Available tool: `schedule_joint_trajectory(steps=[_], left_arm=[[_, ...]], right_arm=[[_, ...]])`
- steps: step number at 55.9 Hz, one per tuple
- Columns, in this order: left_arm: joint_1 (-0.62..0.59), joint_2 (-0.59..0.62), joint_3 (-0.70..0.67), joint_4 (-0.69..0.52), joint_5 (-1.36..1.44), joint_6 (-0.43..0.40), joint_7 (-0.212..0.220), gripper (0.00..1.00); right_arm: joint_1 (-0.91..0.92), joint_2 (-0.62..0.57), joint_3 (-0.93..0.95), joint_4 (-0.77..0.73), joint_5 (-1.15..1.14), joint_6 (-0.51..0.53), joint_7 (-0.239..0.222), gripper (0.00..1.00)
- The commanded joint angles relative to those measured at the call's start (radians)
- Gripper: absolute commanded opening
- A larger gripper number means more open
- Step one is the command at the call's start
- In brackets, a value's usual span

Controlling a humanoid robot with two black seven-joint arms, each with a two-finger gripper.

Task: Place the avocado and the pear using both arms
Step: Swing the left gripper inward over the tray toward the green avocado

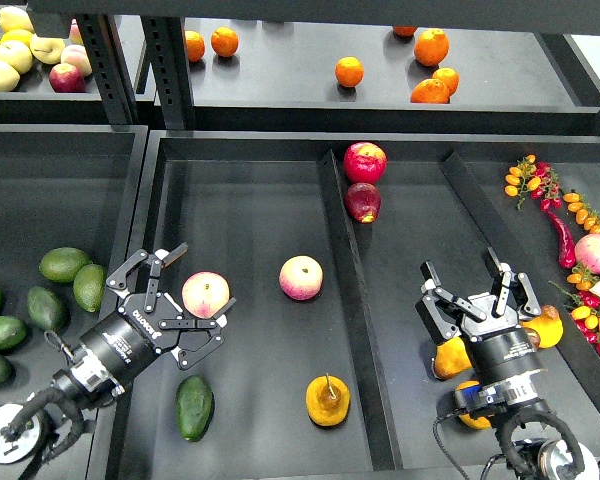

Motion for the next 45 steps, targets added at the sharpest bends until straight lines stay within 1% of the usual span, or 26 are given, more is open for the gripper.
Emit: schedule_joint_trajectory(steps=[1, 4, 10, 13, 15, 22, 31, 39, 45], left_arm=[[-0.128, 0.178, 0.115, 0.006, 0.039, 0.0, 0.037, 1.0], [-0.171, 0.241, 0.163, 0.009, 0.04, 0.0, 0.037, 1.0], [-0.23, 0.326, 0.241, 0.012, 0.04, 0.0, 0.043, 1.0], [-0.262, 0.362, 0.285, 0.012, 0.04, 0.0, 0.054, 1.0], [-0.293, 0.395, 0.32, 0.012, 0.04, 0.0, 0.069, 1.0], [-0.4, 0.491, 0.436, 0.012, 0.04, 0.0, 0.069, 1.0], [-0.521, 0.514, 0.581, 0.024, 0.042, 0.0, 0.069, 1.0], [-0.667, 0.53, 0.75, 0.027, 0.048, 0.0, 0.069, 1.0], [-0.77, 0.536, 0.883, 0.04, 0.08, 0.0, 0.069, 1.0]], right_arm=[[0.0, 0.0, 0.001, 0.01, 0.0, -0.053, 0.0, 1.0], [0.002, 0.0, 0.003, 0.011, 0.0, -0.076, -0.001, 1.0], [0.005, 0.0, 0.007, 0.016, 0.002, -0.084, -0.001, 1.0], [0.011, 0.0, 0.009, 0.016, 0.002, -0.086, -0.003, 1.0], [0.016, 0.0, 0.011, 0.016, 0.002, -0.086, -0.003, 1.0], [0.026, 0.0, 0.011, 0.016, 0.002, -0.107, -0.004, 1.0], [0.039, 0.0, 0.015, 0.016, 0.002, -0.152, -0.004, 1.0], [0.054, 0.0, 0.027, 0.016, 0.0, -0.156, -0.004, 1.0], [0.071, 0.0, 0.04, 0.016, 0.0, -0.188, -0.003, 1.0]])
